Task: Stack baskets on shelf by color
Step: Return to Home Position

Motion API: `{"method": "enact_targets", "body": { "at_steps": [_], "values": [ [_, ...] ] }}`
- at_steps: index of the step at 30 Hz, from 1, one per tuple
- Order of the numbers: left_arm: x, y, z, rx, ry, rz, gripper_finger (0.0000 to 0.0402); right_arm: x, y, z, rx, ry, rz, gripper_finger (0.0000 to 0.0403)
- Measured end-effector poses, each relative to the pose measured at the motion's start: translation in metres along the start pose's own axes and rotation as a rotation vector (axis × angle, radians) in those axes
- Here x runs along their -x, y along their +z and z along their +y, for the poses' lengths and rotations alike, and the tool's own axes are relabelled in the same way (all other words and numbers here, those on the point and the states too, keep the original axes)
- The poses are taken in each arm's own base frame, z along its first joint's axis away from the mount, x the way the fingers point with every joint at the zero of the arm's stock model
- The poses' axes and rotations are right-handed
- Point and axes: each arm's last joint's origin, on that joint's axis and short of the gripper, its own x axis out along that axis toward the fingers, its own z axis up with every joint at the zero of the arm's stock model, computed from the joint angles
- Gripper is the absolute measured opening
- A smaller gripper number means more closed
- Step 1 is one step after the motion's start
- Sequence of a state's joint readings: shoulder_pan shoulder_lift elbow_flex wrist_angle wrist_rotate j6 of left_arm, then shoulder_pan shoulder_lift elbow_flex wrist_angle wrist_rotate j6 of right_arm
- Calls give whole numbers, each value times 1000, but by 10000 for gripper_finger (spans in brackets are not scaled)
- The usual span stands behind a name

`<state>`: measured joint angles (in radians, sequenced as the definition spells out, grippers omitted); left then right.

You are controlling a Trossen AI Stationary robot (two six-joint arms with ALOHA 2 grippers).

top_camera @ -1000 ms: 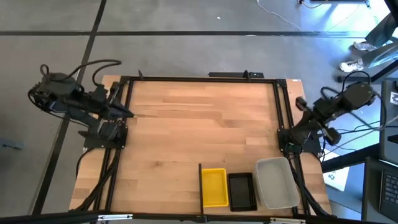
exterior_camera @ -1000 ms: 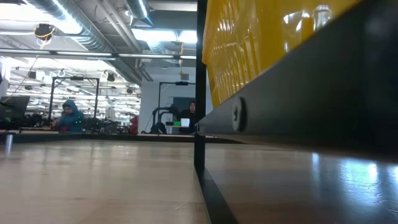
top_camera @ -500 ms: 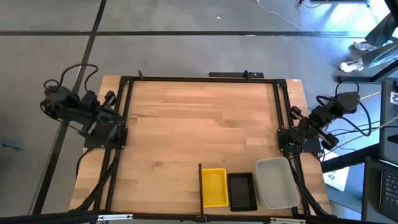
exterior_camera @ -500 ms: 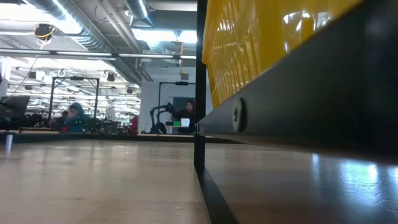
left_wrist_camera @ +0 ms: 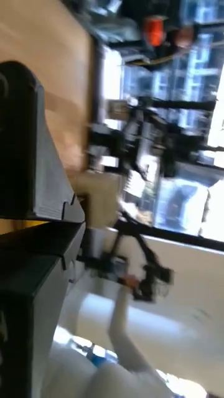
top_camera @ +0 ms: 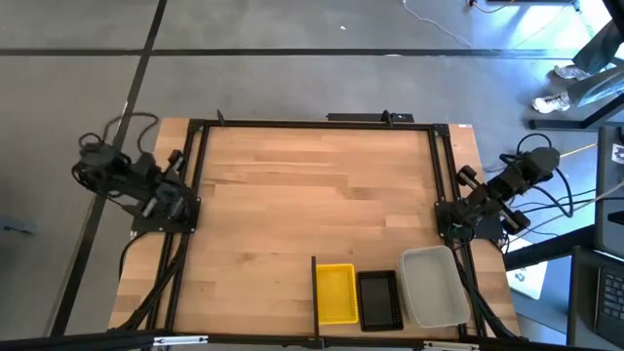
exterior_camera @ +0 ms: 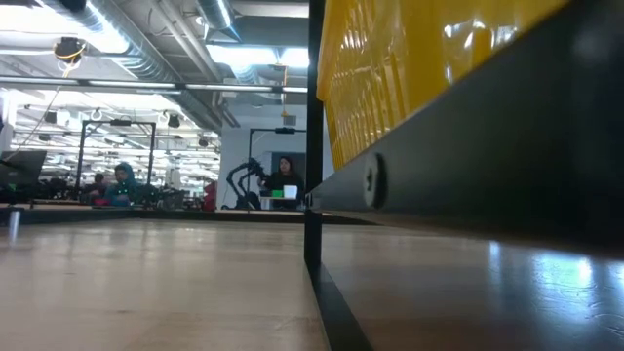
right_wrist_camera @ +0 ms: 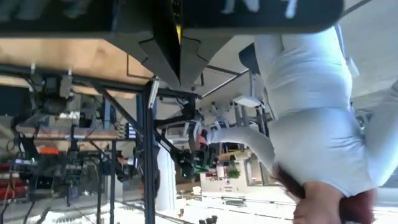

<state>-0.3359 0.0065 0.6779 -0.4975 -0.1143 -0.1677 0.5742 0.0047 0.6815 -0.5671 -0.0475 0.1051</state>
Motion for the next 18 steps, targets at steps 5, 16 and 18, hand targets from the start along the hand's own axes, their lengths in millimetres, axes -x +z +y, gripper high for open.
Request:
{"method": "enact_targets", "body": {
  "at_steps": [5, 16, 18],
  "values": [
    [-8, -10, 1, -11, 14, -7, 0, -1, 2, 0, 62, -10, -33, 0],
    [-40, -58, 6, -55, 27, -25, 1, -38, -36, -6, 113, -22, -105, 0],
    [-44, -66, 7, -81, 29, -30, 0, -45, -45, -8, 114, -20, -132, 0]
  ]
}}
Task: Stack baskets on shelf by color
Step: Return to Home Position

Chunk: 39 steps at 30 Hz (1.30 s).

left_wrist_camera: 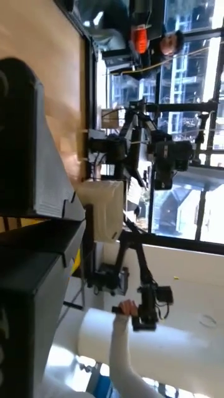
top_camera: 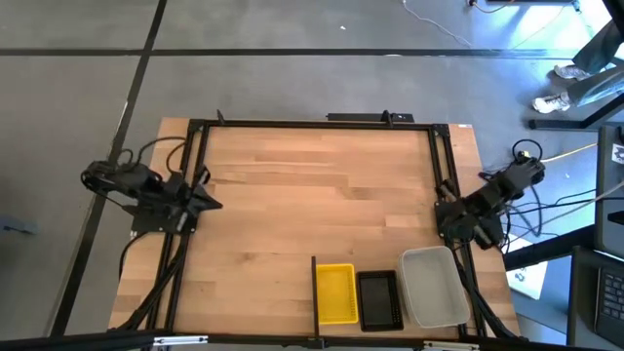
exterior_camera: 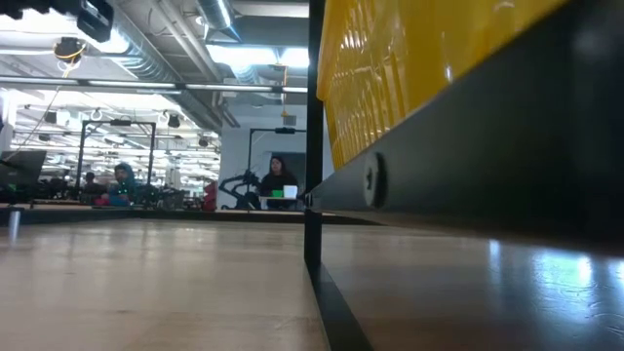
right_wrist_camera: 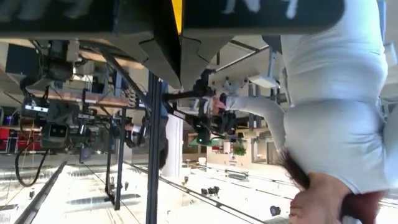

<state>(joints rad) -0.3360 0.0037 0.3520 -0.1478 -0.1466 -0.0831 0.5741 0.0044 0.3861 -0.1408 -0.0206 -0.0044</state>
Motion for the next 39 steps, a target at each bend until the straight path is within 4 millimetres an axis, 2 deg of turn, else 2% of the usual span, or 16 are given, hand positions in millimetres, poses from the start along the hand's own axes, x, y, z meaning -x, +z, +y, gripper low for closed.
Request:
{"method": "enact_targets", "body": {
  "at_steps": [9, 14, 23, 26, 30, 39],
  "values": [
    [-10, -34, 2, -33, 14, 52, 1, -13, -46, 0, -49, -7, 46, 0],
    [-15, -57, 3, -70, 29, 54, 1, -16, -70, -2, -48, -72, 74, 0],
    [-17, -87, 6, -81, 42, 120, 1, -17, -103, -2, -17, -84, 97, 0],
    [-17, -99, 7, -86, 43, 147, 0, -18, -103, -3, 33, -96, 104, 0],
    [-17, -99, 7, -100, 37, 151, 3, -17, -103, -4, 110, -146, 112, 0],
    [-17, -99, 7, -87, 37, 153, 5, -17, -104, -5, 114, -173, 118, 0]
  ]
}}
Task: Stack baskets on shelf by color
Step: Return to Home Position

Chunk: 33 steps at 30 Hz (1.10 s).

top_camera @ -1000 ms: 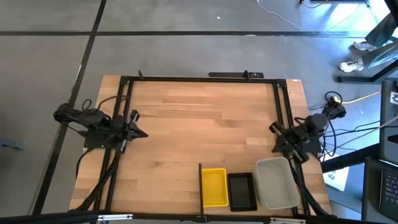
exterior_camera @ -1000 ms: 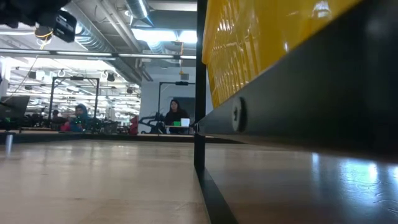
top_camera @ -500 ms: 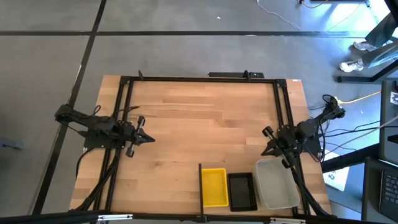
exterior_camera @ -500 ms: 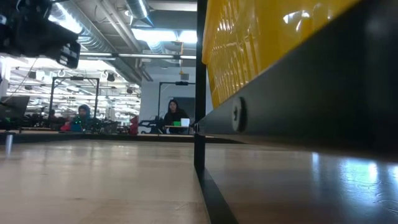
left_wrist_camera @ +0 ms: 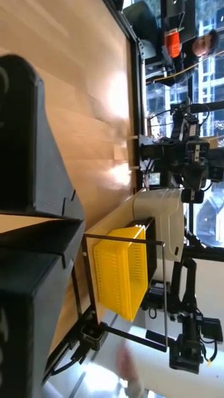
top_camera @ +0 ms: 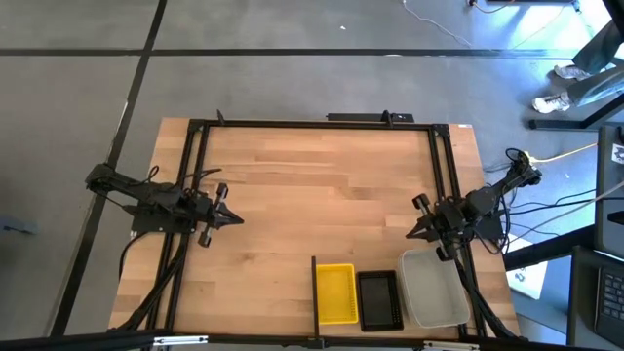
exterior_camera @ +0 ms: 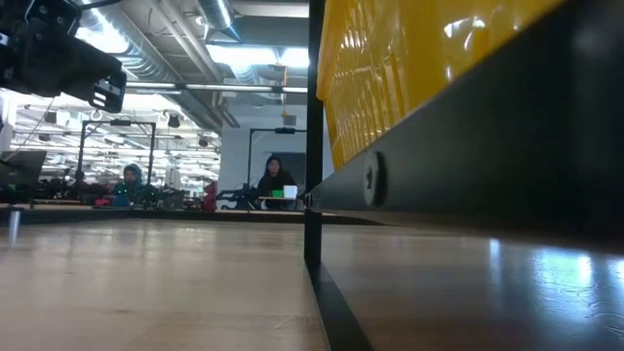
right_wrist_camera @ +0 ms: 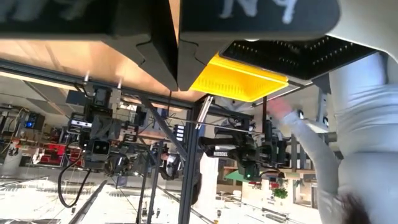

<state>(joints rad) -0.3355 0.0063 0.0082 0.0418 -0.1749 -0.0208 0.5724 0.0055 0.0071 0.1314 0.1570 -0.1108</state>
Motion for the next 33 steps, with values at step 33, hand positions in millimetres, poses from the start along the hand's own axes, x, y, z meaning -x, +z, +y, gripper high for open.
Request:
{"method": "enact_targets", "body": {
  "at_steps": [33],
  "values": [
    [0, 0, 0, 1, 0, 3, 15, 0, 0, 0, 0, 0, 1, 1]
  ]
}}
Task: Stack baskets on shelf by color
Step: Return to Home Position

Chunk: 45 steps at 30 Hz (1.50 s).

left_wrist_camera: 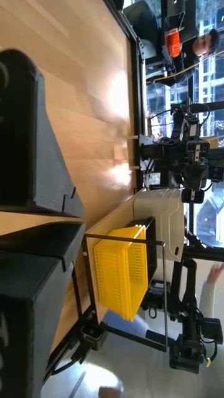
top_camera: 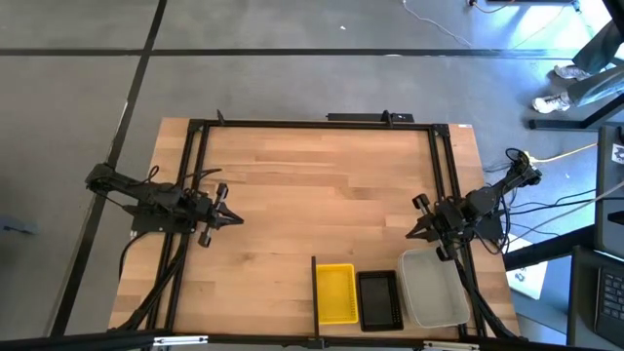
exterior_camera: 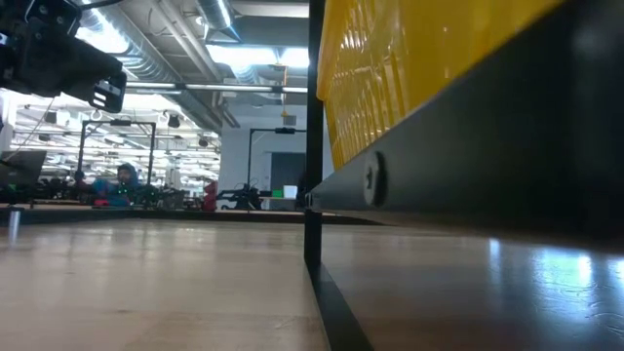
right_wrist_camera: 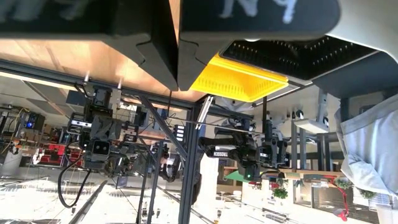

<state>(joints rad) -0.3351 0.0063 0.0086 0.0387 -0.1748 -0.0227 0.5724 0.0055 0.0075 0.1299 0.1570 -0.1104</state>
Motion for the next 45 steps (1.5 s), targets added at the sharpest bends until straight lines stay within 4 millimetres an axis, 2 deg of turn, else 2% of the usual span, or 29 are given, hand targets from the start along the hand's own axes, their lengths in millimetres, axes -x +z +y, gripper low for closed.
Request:
{"method": "enact_targets", "body": {
  "at_steps": [15, 26, 45],
  "values": [
    [0, 0, 0, 0, 0, 0, 4, 0, 0, 0, 0, 0, 0, 1],
    [0, 0, 0, 0, 0, 0, 18, 0, 0, 0, 0, 0, 0, 1],
    [0, 0, 0, 0, 0, 0, 18, 0, 0, 0, 0, 0, -1, 1]
  ]
}}
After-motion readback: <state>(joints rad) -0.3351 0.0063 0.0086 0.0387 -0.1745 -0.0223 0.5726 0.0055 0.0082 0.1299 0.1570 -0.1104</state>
